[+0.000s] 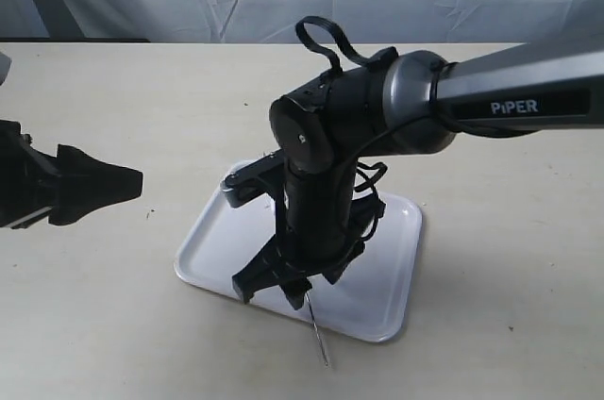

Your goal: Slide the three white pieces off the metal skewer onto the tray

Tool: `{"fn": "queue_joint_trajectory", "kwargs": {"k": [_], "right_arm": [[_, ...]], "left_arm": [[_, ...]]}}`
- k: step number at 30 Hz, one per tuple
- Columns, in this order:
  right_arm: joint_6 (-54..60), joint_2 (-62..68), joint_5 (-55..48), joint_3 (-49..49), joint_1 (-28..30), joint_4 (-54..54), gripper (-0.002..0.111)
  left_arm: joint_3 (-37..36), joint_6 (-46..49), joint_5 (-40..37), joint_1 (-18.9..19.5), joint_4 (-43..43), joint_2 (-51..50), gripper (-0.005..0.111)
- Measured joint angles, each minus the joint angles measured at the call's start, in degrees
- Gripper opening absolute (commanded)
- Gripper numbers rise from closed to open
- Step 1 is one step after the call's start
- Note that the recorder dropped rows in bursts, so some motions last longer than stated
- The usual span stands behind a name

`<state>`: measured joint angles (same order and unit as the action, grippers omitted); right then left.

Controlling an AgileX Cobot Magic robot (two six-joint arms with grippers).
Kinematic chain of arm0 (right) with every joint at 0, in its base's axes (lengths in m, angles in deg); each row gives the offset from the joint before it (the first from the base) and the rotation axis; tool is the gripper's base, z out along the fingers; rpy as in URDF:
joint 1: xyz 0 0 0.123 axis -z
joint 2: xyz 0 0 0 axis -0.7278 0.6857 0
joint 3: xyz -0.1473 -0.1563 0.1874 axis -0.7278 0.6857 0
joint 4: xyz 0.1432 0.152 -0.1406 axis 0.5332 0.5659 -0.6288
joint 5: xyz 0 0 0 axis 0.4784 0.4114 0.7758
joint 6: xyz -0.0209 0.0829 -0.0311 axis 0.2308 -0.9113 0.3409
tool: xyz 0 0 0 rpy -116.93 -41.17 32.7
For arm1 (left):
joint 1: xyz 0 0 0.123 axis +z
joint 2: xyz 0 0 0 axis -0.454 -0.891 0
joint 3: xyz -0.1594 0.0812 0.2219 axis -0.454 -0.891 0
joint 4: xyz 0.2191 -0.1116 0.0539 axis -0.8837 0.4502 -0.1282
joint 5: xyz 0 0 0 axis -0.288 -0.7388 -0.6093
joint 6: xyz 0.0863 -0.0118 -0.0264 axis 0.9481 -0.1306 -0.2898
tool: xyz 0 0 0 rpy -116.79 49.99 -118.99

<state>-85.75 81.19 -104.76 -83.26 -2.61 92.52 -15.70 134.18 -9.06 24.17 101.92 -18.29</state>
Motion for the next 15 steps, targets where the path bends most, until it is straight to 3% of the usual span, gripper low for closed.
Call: {"fn": "queue_joint_trajectory", "kwargs": {"k": [15], "right_arm": [[-5.3,0.2,5.8,0.0,-0.8,-1.5,0.047]], "left_arm": [[0.0,0.0,-0.3,0.0,0.0,0.0,0.059]]}}
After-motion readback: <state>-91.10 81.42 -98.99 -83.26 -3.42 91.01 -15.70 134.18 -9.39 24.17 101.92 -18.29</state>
